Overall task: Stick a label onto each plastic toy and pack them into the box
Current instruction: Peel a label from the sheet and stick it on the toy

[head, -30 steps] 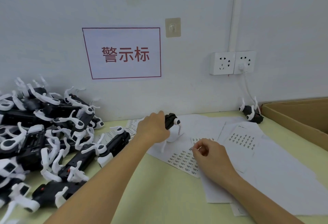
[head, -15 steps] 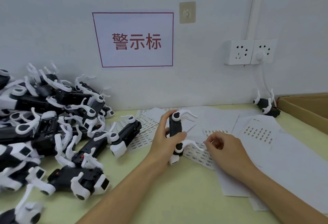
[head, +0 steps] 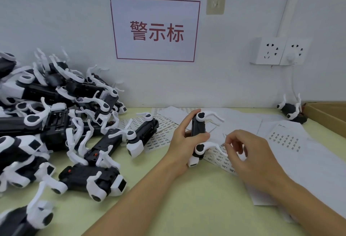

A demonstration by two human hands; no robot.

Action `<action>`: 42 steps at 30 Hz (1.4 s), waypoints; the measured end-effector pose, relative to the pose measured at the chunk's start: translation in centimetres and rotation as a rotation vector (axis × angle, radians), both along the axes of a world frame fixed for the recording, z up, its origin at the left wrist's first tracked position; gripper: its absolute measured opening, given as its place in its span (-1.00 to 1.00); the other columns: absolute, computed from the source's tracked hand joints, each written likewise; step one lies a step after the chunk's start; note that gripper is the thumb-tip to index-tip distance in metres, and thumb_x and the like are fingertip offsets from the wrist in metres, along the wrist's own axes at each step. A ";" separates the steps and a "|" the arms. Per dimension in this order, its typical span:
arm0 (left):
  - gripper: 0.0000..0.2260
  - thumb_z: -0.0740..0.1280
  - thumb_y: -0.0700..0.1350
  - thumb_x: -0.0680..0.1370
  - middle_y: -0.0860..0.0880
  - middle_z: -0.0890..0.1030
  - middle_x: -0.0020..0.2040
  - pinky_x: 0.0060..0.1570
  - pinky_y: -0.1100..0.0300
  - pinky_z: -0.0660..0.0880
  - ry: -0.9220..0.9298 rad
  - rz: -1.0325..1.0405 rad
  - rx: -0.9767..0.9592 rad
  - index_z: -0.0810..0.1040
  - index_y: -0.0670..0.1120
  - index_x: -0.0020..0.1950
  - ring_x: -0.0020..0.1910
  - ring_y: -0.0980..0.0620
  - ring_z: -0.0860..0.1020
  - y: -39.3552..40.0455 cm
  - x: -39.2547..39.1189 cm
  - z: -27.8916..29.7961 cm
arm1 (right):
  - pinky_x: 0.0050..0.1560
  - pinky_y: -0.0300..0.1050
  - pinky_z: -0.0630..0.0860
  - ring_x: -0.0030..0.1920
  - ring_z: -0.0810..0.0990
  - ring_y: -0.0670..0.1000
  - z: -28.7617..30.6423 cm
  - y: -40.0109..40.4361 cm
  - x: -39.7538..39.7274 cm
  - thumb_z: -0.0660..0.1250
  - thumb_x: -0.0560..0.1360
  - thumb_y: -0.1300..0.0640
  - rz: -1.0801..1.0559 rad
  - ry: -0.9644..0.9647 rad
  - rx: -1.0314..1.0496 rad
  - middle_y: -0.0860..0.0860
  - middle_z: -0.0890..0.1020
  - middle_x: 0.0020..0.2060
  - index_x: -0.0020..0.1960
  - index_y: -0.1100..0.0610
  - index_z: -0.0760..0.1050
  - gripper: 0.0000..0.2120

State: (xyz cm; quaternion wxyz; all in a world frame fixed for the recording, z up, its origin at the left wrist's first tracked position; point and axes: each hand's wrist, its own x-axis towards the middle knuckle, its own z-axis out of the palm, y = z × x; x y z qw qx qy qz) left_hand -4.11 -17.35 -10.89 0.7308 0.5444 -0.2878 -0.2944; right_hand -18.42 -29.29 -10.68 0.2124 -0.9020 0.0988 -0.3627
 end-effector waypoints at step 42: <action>-0.42 0.42 -0.29 0.50 -0.23 0.60 0.02 0.18 -0.31 0.49 0.011 -0.051 -0.008 0.51 0.32 0.33 -0.08 -0.17 0.54 -0.3 0.3 -0.2 | 0.03 -0.22 0.40 0.00 0.51 -0.20 7.6 -1.4 6.8 0.50 0.44 0.14 0.093 0.338 0.008 -0.20 0.52 -0.03 -0.26 0.00 0.66 -0.89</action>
